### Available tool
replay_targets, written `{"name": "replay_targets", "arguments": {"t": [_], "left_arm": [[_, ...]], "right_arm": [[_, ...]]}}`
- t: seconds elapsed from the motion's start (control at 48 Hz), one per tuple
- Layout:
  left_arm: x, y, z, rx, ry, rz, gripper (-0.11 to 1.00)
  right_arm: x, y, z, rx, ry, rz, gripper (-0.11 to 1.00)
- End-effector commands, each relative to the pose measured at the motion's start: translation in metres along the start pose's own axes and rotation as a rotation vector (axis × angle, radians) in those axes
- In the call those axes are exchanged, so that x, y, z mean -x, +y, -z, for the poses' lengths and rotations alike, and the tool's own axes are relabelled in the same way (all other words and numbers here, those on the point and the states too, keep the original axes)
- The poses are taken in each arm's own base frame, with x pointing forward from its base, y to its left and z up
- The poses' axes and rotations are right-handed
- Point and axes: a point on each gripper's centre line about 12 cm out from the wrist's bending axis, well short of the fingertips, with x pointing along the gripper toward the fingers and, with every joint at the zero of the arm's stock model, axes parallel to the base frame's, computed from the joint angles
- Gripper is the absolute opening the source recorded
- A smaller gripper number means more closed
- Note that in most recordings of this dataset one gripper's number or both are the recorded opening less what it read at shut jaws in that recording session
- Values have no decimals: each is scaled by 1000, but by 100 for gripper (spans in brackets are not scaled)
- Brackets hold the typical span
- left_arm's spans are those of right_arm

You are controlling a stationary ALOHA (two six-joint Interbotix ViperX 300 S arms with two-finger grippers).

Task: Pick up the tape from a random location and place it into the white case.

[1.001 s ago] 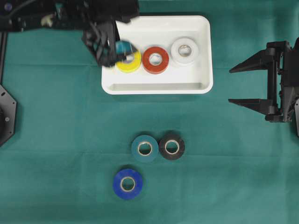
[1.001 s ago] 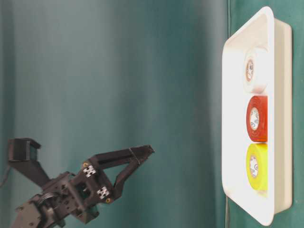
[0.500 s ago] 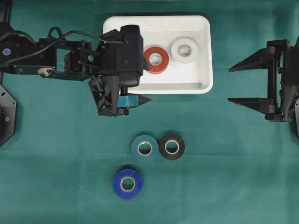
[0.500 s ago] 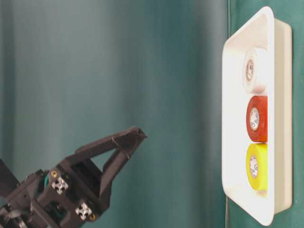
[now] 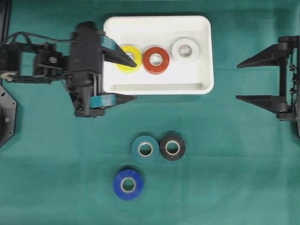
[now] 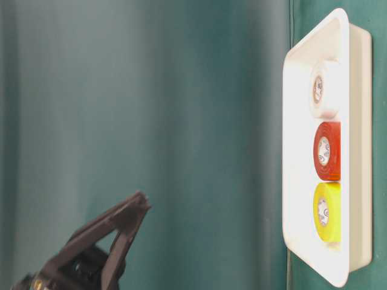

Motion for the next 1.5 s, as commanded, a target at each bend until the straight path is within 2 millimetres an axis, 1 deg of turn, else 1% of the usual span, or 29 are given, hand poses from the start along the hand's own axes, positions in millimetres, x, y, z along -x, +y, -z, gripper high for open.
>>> {"name": "replay_targets", "arguments": {"t": [0.0, 0.146, 0.313, 0.396, 0.5, 0.584, 0.897, 1.084, 1.314, 1.48], "left_arm": [[21, -2, -6, -5, -86, -3, 92], [54, -6, 6, -5, -167, 1, 92], [83, -14, 20, -14, -245, 19, 92], [94, -18, 31, -17, -261, 28, 92], [101, -20, 44, -18, -266, 34, 92], [103, -22, 55, -21, -267, 37, 92], [106, -27, 87, -25, -277, 49, 92], [106, -29, 102, -20, -273, 52, 92], [104, -31, 112, -21, -289, 57, 92], [105, -31, 111, -21, -304, 56, 92]], "right_arm": [[7, 1, -15, -3, -46, -4, 85], [15, 1, -18, -5, -60, -4, 85], [19, 1, -20, -5, -77, -5, 85], [19, 1, -19, -5, -75, -5, 85], [18, 1, -16, -3, -69, -4, 85], [18, 0, -14, -4, -66, -3, 85], [15, 0, -2, -5, -60, -6, 85], [13, 0, 7, -7, -52, -6, 85], [9, 0, 21, -21, -47, -10, 85], [9, 0, 20, -21, -51, -11, 85]]}}
